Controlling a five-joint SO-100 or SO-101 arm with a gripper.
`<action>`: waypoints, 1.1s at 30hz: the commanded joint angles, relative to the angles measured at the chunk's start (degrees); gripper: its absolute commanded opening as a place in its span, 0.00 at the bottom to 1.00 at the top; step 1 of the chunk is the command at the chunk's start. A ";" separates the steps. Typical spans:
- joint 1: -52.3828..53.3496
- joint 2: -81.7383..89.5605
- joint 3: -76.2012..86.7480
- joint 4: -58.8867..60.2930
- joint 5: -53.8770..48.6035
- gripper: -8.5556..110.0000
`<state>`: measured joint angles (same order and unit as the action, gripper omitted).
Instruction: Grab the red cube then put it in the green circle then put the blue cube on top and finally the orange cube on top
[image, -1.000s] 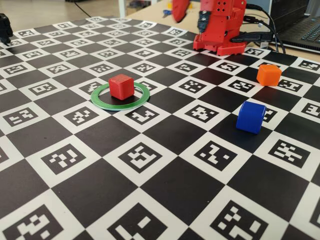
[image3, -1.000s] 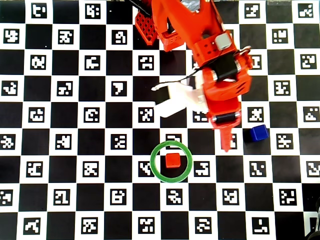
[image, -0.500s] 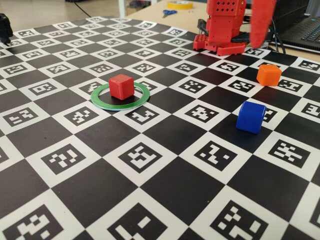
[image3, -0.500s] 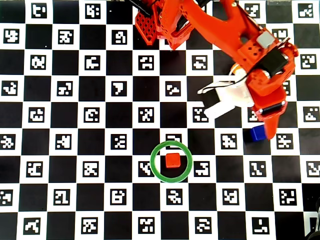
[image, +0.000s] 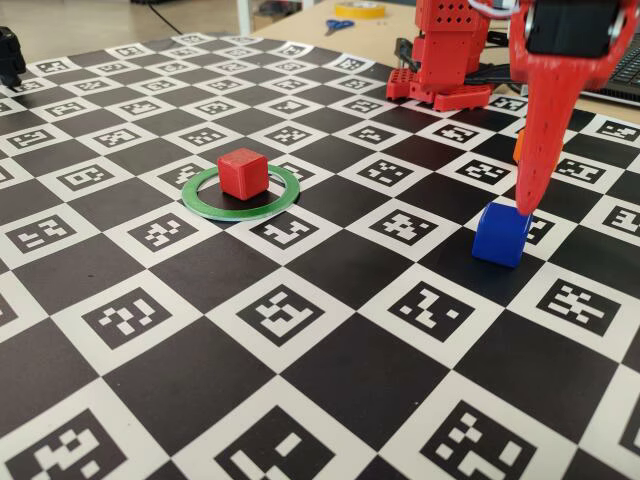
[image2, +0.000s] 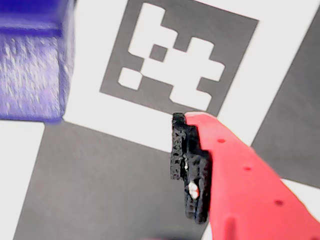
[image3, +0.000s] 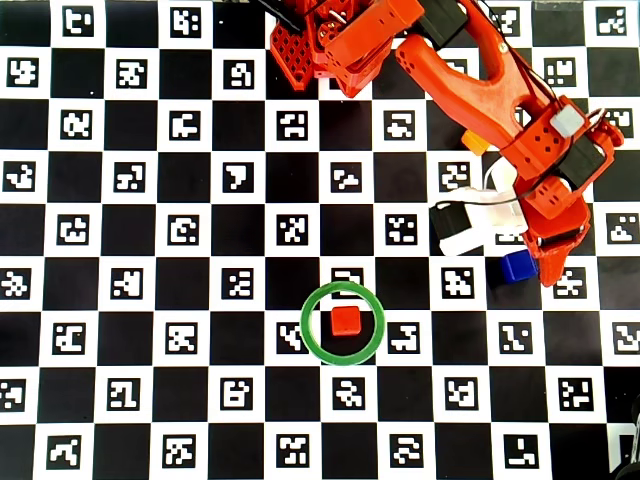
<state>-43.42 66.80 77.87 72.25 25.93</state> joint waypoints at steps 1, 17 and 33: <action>0.00 0.70 -2.99 -2.81 -0.53 0.44; 1.93 -3.87 -4.66 -5.62 -4.83 0.43; 3.43 -4.83 -6.94 -5.98 -4.57 0.43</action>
<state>-40.25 60.47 75.32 66.53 21.18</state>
